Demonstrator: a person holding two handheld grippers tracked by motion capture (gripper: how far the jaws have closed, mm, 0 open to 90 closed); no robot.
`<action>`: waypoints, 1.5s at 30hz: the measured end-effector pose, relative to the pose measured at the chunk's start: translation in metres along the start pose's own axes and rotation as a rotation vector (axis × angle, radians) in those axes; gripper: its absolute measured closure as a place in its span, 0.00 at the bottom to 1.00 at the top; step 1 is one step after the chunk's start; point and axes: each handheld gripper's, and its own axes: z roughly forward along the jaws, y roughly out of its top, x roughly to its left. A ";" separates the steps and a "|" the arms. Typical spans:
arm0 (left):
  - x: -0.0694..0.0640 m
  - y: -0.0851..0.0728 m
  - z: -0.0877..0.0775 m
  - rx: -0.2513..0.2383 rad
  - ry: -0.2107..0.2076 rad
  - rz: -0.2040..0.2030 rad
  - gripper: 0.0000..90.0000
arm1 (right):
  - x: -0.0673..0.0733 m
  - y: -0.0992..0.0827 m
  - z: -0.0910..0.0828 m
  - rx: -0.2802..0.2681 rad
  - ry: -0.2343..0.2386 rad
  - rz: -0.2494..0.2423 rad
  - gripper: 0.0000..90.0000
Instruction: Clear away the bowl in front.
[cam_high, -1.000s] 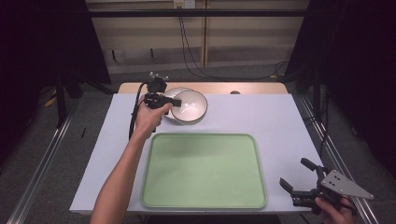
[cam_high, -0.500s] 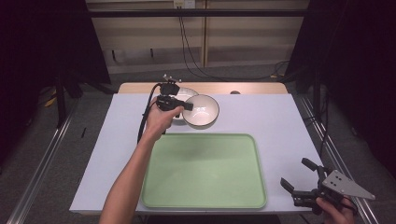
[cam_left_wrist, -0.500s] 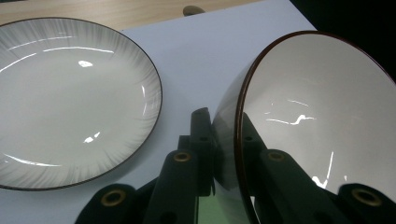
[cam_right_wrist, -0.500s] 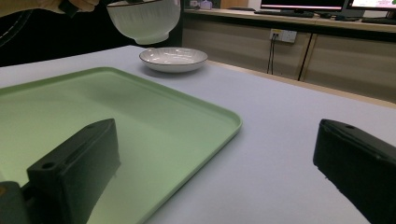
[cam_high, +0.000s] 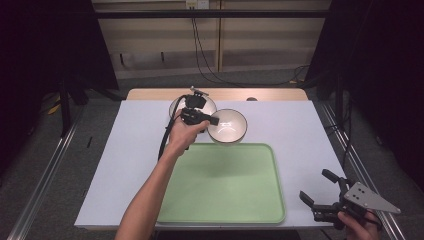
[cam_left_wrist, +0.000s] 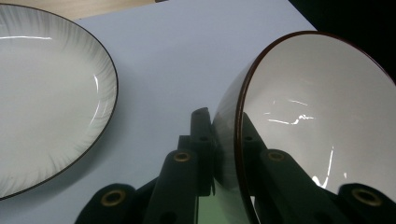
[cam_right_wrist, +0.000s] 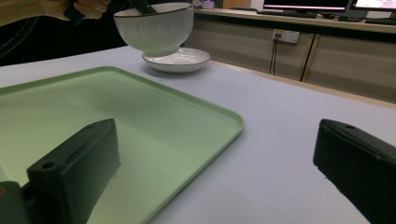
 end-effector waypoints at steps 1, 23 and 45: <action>-0.003 0.000 0.005 0.004 -0.016 -0.006 0.91 | 0.000 0.000 0.001 0.001 0.003 0.001 0.00; -0.025 -0.010 0.038 0.082 -0.067 0.026 0.91 | -0.001 0.000 0.001 -0.007 -0.004 0.000 0.00; -0.053 -0.017 0.089 0.135 -0.117 0.021 0.91 | 0.000 0.000 0.000 -0.006 -0.003 -0.004 0.00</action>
